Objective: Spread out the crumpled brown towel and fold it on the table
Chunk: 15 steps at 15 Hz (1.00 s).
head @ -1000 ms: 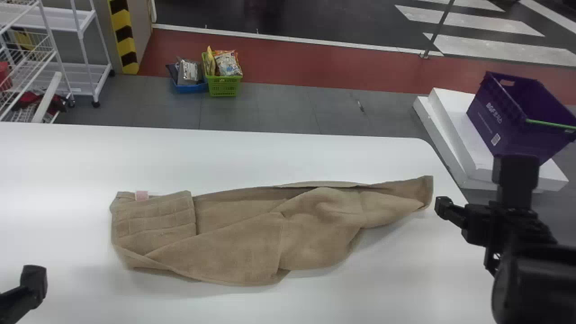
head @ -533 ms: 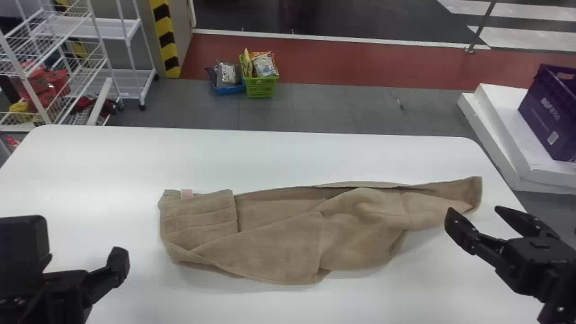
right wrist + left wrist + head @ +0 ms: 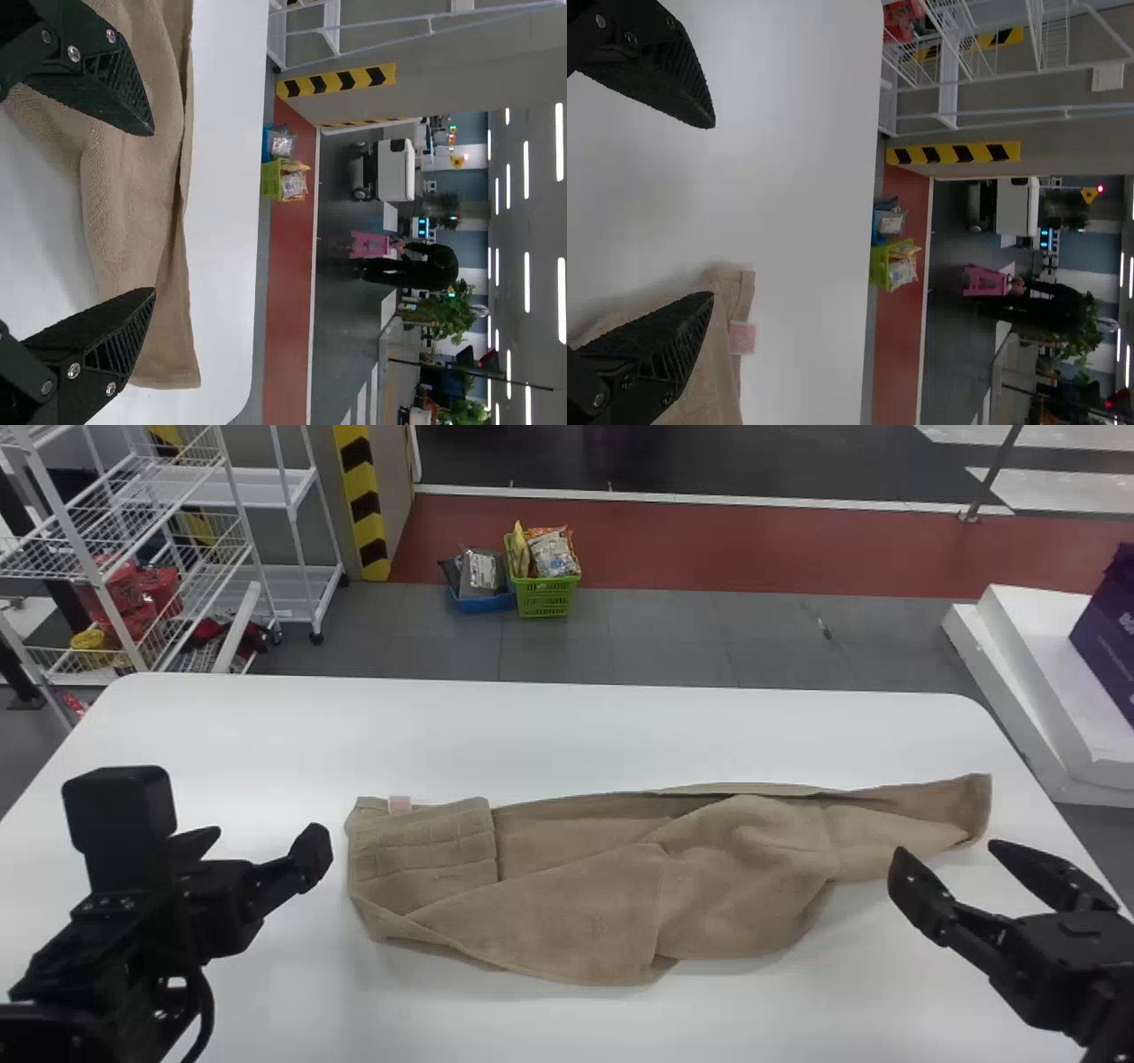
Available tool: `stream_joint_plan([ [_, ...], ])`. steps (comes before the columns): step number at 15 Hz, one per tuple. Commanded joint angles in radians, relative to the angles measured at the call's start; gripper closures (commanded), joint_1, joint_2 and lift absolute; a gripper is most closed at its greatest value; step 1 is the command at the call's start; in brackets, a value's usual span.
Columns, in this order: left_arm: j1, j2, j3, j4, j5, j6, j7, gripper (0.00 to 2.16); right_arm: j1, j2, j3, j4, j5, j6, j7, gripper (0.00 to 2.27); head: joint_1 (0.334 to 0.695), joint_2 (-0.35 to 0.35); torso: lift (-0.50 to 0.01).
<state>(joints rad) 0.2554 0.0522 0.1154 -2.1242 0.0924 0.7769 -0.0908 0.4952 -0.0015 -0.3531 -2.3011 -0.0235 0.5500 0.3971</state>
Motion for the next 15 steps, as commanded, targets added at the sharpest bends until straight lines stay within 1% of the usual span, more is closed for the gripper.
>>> stream_joint_plan([
  [1, -0.053, 0.002, -0.005, 0.075, -0.014, -0.029, -0.044, 0.15, 0.0, 0.002, 0.0, 0.019, 0.013, -0.029, -0.001, 0.21, 0.695, -0.076, -0.127],
  [4, -0.116, 0.003, -0.017, 0.167, -0.049, -0.096, -0.099, 0.15, -0.02, 0.002, 0.0, 0.043, 0.017, -0.038, -0.004, 0.21, 0.695, -0.091, -0.127],
  [7, -0.169, 0.006, -0.034, 0.277, -0.111, -0.17, -0.135, 0.16, -0.044, 0.002, 0.002, 0.086, 0.019, -0.051, -0.004, 0.21, 0.695, -0.102, -0.127],
  [9, -0.174, 0.006, -0.037, 0.311, -0.135, -0.21, -0.153, 0.21, -0.057, 0.002, 0.003, 0.101, 0.02, -0.054, -0.004, 0.21, 0.695, -0.103, -0.127],
  [11, -0.166, 0.008, -0.037, 0.31, -0.158, -0.204, -0.187, 0.21, -0.067, 0.002, 0.005, 0.109, 0.027, -0.054, -0.004, 0.21, 0.695, -0.102, -0.127],
  [13, -0.143, 0.011, -0.022, 0.29, -0.152, -0.142, -0.257, 0.21, -0.072, 0.002, 0.019, 0.115, 0.039, -0.054, -0.004, 0.21, 0.695, -0.106, -0.127],
  [15, -0.14, 0.011, 0.012, 0.257, -0.143, 0.005, -0.357, 0.22, -0.076, 0.002, 0.031, 0.124, 0.046, -0.054, -0.006, 0.21, 0.695, -0.112, -0.127],
])
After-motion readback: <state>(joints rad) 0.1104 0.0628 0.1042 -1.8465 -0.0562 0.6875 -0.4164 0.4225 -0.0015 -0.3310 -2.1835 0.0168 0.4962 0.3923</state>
